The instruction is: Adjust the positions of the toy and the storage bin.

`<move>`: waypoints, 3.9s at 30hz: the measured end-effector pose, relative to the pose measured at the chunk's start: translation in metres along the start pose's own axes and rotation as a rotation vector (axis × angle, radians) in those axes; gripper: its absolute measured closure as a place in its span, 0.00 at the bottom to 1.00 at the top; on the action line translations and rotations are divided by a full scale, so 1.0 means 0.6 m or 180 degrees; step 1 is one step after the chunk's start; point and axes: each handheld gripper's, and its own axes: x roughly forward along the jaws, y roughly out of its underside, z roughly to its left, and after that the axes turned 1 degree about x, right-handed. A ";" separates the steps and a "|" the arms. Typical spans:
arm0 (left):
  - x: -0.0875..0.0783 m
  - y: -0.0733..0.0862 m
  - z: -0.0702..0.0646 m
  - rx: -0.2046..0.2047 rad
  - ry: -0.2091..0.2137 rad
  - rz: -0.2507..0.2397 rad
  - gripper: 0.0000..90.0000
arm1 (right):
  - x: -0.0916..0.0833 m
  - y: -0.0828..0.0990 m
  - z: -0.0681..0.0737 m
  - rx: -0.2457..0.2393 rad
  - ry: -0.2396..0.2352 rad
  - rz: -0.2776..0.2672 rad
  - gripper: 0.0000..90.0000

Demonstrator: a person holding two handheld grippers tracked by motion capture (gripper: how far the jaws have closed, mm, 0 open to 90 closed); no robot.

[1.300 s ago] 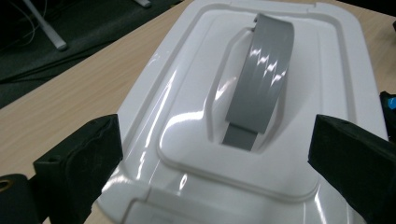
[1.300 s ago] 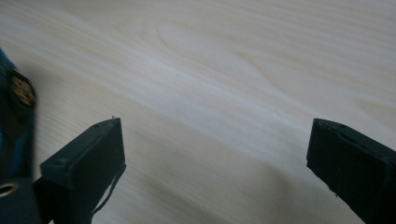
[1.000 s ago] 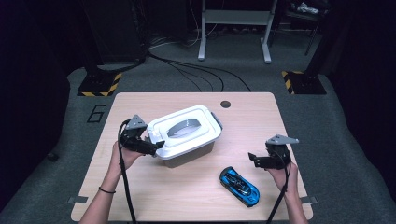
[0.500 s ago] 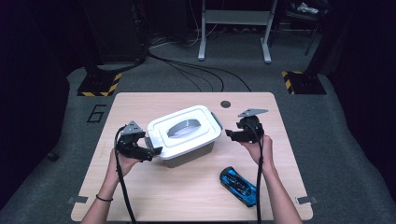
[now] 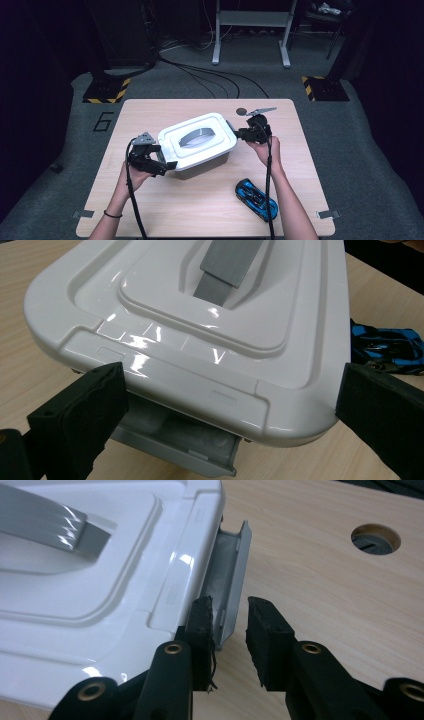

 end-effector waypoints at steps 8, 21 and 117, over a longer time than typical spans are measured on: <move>0.005 -0.005 0.012 0.0004 -0.0031 -0.0021 0.00 | 0.007 0.007 0.009 0.0029 0.0106 0.0012 0.91; 0.041 -0.029 0.030 0.0043 -0.0083 0.0040 0.01 | -0.032 0.032 0.019 0.0079 0.0304 0.0061 0.92; 0.077 -0.043 0.038 -0.0074 -0.0284 -0.0214 0.00 | -0.067 0.094 0.010 0.0474 0.0000 -0.0360 0.92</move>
